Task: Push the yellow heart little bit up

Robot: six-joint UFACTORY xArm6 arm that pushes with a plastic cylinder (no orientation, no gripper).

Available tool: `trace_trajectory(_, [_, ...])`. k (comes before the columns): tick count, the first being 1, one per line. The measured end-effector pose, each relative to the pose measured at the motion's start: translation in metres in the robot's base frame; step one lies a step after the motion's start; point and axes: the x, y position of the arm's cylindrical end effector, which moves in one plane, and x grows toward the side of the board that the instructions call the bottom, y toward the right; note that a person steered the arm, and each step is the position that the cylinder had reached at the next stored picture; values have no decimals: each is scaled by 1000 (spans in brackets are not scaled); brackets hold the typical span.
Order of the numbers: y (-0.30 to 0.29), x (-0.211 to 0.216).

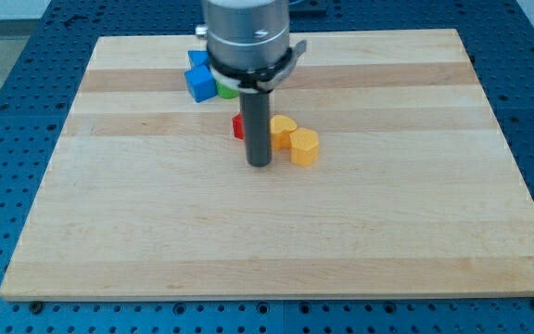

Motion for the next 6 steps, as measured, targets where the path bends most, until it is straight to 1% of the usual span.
trace_trajectory(2, [1,-6])
trace_trajectory(3, [7,-19])
trace_trajectory(4, [30,-33])
trace_trajectory(6, [75,-74])
